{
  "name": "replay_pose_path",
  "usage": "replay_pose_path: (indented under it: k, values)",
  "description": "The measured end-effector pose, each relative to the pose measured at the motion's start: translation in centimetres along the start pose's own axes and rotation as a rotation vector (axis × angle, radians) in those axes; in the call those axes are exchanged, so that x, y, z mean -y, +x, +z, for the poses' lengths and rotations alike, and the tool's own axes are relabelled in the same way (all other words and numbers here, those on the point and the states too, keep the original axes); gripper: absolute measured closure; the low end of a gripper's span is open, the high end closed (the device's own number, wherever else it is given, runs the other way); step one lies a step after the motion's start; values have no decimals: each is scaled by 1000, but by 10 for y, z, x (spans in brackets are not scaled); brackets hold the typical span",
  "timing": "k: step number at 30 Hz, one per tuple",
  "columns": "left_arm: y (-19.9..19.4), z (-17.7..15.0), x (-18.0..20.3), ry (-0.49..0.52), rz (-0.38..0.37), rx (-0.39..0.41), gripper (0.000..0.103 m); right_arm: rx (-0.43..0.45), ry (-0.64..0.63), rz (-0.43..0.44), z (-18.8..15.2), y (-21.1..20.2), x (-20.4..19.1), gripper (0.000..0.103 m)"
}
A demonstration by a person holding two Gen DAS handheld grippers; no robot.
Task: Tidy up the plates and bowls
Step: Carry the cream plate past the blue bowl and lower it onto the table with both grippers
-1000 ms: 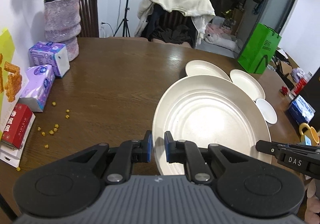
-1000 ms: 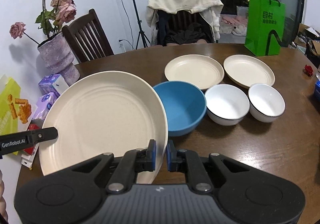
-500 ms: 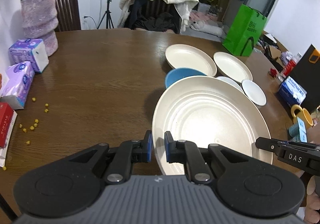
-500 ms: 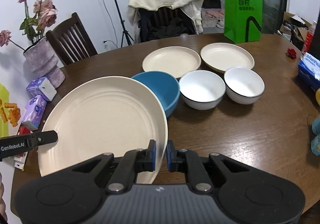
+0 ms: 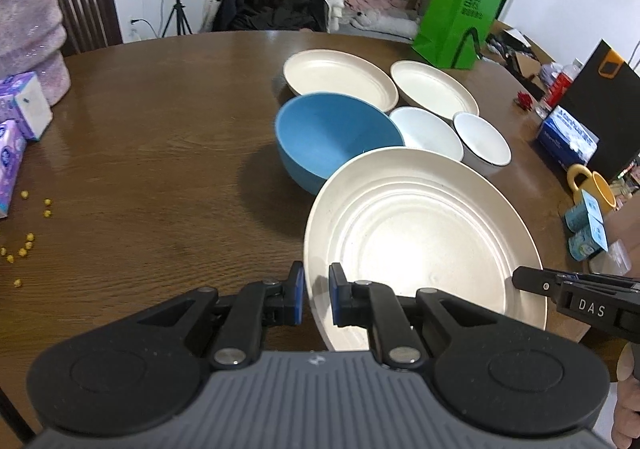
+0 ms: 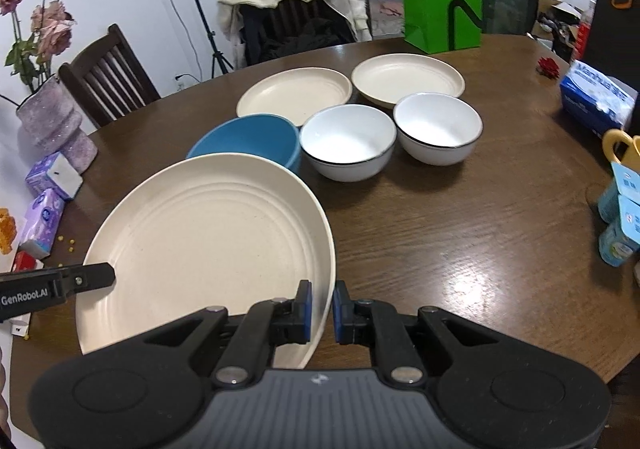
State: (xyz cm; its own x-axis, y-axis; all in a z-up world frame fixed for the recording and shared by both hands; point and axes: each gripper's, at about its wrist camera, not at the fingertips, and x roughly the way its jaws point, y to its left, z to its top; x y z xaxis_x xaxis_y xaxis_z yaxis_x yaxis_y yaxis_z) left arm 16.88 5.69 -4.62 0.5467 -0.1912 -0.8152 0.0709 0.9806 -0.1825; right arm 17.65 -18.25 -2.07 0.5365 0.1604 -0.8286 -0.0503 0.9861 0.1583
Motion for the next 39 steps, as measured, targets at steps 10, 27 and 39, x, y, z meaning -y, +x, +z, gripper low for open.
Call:
replay_pose_path:
  k: [10,27,39]
  values:
    - [23,-4,19,26,-37,-55,91,-20,41,-39,-11,1,29,93]
    - [74,-17,32,78,-22,-156,91,-86,50,-60,-19,34,54,93]
    - [101,-23,33,115,-8,-224,90,-134,46,-79,-29,63,59,93]
